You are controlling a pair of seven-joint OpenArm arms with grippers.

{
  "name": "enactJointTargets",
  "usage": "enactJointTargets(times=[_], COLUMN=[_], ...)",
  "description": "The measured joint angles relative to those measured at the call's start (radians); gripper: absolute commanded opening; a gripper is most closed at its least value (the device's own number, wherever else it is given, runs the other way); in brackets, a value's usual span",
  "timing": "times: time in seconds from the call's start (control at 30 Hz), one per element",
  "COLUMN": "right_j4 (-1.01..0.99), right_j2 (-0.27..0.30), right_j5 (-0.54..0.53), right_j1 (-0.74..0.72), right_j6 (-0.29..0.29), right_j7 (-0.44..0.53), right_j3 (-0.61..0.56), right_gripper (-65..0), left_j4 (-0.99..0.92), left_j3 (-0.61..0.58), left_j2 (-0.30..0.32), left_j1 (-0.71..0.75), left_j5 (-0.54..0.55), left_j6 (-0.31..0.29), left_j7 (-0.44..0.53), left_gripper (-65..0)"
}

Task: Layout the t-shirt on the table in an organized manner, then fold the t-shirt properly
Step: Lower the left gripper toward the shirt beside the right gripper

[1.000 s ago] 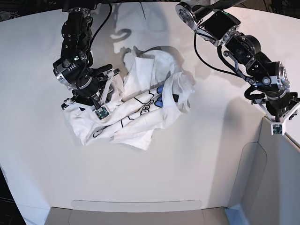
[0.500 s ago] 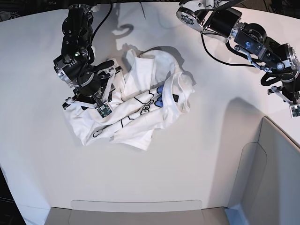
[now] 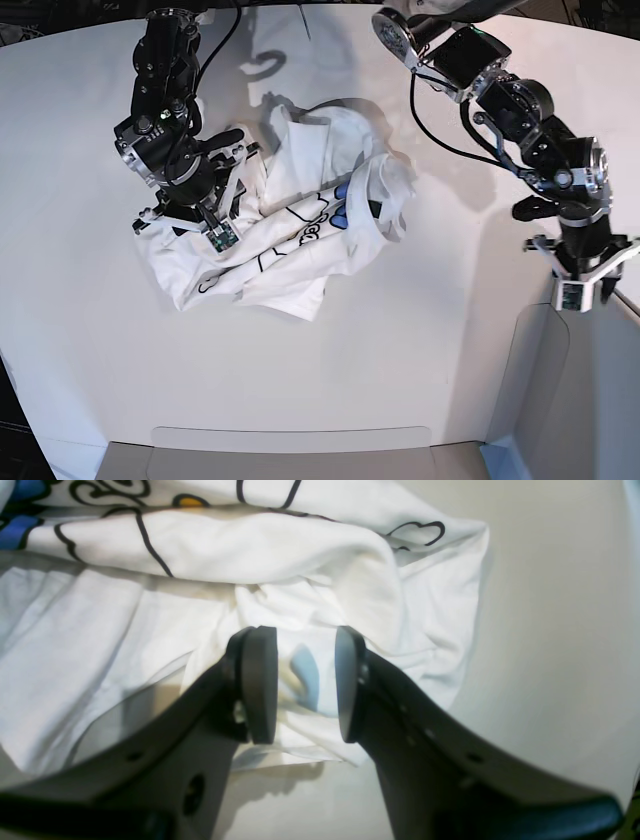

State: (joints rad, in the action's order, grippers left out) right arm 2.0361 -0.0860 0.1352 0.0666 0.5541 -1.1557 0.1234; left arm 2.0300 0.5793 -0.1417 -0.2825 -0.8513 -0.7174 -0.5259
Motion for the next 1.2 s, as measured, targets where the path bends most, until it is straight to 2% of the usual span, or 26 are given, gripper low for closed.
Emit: enactJointTargets(times=[0.17, 0.4, 0.47, 0.57, 0.7, 0.77, 0.97, 1.2], right_j4=[0.0, 0.0, 0.0, 0.0, 0.0, 0.0, 0.0, 0.0], right_j2=[-0.003, 0.0, -0.001, -0.001, -0.001, -0.002, -0.003, -0.003], right_j5=[-0.002, 0.0, -0.001, 0.0, -0.001, -0.001, 0.0, -0.001], right_j1=[-0.003, -0.005, -0.006, -0.006, -0.006, -0.006, -0.006, -0.008], right_j6=[0.0, 0.0, 0.0, 0.0, 0.0, 0.0, 0.0, 0.0], right_j7=[0.0, 0.0, 0.0, 0.0, 0.0, 0.0, 0.0, 0.0], right_j3=[0.0, 0.0, 0.0, 0.0, 0.0, 0.0, 0.0, 0.001], right_gripper=[-45.3, -45.3, -45.3, -45.3, -45.3, -45.3, -45.3, -45.3], left_j4=[0.0, 0.0, 0.0, 0.0, 0.0, 0.003, 0.004, 0.004], left_j3=[-0.214, -0.409, -0.471, -0.57, -0.668, -0.703, -0.722, -0.722], left_j2=[0.001, 0.001, 0.001, 0.002, 0.003, 0.003, 0.003, 0.003], left_j1=[0.068, 0.072, 0.071, 0.051, -0.071, -0.139, -0.198, -0.203], left_j5=[-0.005, 0.006, 0.002, 0.011, 0.016, 0.015, 0.099, 0.11], left_j6=[0.006, 0.003, 0.006, 0.003, 0.01, 0.013, 0.013, 0.013], left_j7=[0.035, 0.03, -0.074, -0.324, -0.616, -0.715, -0.731, -0.734], left_gripper=[-52.1, -52.1, -52.1, -52.1, -52.1, -52.1, -52.1, -52.1])
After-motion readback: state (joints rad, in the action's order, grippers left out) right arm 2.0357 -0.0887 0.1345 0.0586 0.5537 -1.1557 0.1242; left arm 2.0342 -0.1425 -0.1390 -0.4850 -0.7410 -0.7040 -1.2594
